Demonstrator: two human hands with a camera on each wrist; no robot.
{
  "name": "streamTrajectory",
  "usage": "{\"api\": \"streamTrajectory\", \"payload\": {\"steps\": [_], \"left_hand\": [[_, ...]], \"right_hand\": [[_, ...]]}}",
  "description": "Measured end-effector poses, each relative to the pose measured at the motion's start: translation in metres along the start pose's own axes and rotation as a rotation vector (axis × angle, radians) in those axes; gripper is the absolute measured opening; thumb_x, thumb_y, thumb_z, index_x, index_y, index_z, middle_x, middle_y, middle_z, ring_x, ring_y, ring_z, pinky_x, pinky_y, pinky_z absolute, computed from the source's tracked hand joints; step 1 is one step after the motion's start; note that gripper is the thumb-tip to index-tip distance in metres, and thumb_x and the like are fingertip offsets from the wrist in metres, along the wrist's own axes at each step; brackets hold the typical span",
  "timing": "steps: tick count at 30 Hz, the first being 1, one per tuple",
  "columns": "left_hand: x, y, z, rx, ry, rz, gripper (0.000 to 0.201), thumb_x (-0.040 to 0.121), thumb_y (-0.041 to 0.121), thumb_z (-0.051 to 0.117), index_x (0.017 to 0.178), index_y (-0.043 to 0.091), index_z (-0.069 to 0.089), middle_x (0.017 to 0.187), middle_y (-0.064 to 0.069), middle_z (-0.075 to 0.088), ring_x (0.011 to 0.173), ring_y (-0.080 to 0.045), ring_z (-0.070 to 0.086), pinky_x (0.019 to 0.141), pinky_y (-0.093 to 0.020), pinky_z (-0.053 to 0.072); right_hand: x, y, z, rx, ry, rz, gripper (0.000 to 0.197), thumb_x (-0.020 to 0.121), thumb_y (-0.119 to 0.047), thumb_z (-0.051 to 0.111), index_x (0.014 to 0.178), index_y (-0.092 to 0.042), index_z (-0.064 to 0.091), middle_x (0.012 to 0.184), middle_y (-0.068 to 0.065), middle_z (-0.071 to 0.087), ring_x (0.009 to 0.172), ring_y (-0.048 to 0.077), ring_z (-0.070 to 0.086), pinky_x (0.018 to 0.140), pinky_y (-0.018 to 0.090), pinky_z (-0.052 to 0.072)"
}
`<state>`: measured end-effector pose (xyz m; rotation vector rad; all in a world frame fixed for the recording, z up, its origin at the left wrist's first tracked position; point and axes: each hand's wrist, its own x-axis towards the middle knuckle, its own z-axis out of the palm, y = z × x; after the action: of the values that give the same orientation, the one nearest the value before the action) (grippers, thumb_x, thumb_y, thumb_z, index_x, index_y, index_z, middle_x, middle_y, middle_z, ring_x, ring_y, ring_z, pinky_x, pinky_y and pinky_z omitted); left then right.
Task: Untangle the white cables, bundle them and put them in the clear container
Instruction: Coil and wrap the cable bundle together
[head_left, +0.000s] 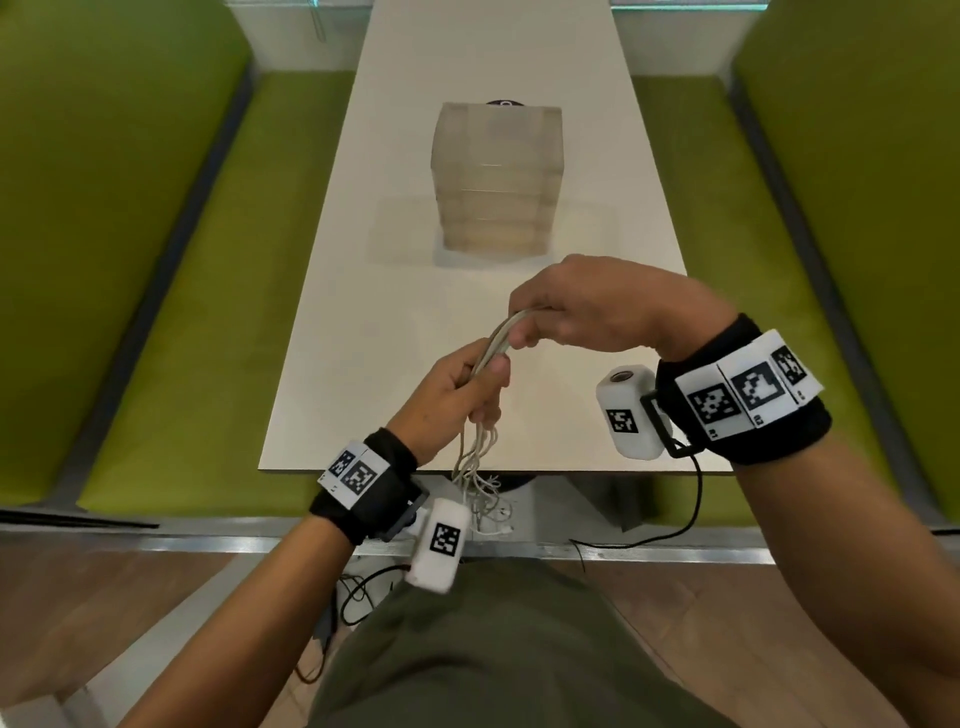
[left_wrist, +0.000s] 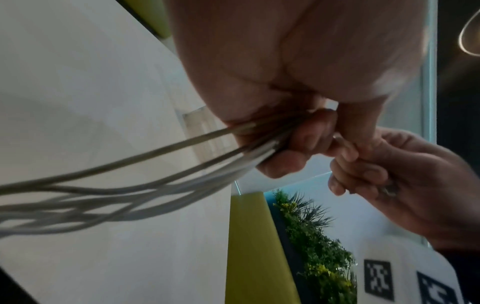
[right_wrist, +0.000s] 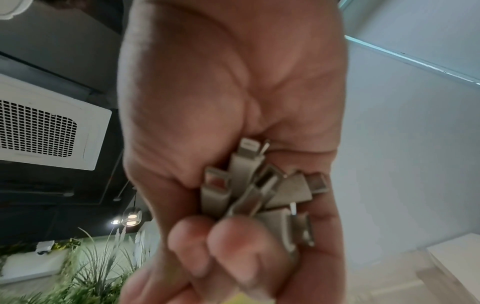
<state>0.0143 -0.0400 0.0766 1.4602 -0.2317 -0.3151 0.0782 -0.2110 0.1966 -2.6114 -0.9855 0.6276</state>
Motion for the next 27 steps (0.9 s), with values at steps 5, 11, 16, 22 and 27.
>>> {"api": "streamTrajectory", "payload": {"steps": [5,11,16,22,27], "left_hand": [[-0.007,-0.005,-0.012,0.001,-0.111,-0.049,0.058,0.079,0.07,0.053,0.079,0.012,0.05,0.057,0.009,0.048,0.059,-0.018,0.059,0.071,-0.037,0.049],[0.001,0.023,-0.01,-0.013,-0.04,-0.016,0.07,0.081,0.075,0.04,0.101,0.011,0.062,0.076,-0.003,0.068,0.093,-0.031,0.069,0.087,-0.038,0.05],[-0.003,0.023,-0.007,0.02,-0.105,-0.009,0.042,0.091,0.057,0.046,0.081,0.018,0.06,0.053,0.011,0.04,0.048,-0.015,0.053,0.071,-0.047,0.053],[-0.007,0.006,-0.009,0.14,-0.148,-0.061,0.037,0.09,0.054,0.048,0.082,0.018,0.052,0.06,0.011,0.051,0.07,-0.016,0.065,0.079,-0.046,0.048],[-0.007,0.009,-0.008,0.03,0.085,-0.017,0.032,0.094,0.041,0.043,0.085,0.011,0.047,0.063,0.006,0.047,0.058,-0.01,0.047,0.06,-0.019,0.041]], "right_hand": [[-0.004,-0.003,-0.009,0.043,0.074,0.022,0.026,0.095,-0.033,0.051,0.087,-0.013,0.064,0.061,-0.013,0.049,0.058,0.003,0.046,0.056,0.021,0.033],[0.002,-0.011,-0.001,0.009,-0.035,-0.004,0.022,0.097,-0.029,0.049,0.088,-0.016,0.063,0.079,-0.008,0.064,0.076,0.011,0.059,0.068,0.029,0.044],[0.006,-0.01,0.006,0.012,-0.084,0.002,0.023,0.096,-0.031,0.049,0.091,-0.015,0.066,0.088,-0.002,0.067,0.076,0.012,0.058,0.069,0.028,0.045],[0.002,-0.006,-0.001,0.043,-0.055,0.042,0.025,0.095,-0.036,0.051,0.089,-0.015,0.065,0.081,0.0,0.065,0.069,0.011,0.055,0.066,0.029,0.044],[-0.002,-0.006,0.0,0.221,0.046,0.066,0.027,0.097,-0.033,0.048,0.084,-0.013,0.06,0.068,-0.001,0.054,0.063,0.017,0.054,0.063,0.033,0.049]]}}
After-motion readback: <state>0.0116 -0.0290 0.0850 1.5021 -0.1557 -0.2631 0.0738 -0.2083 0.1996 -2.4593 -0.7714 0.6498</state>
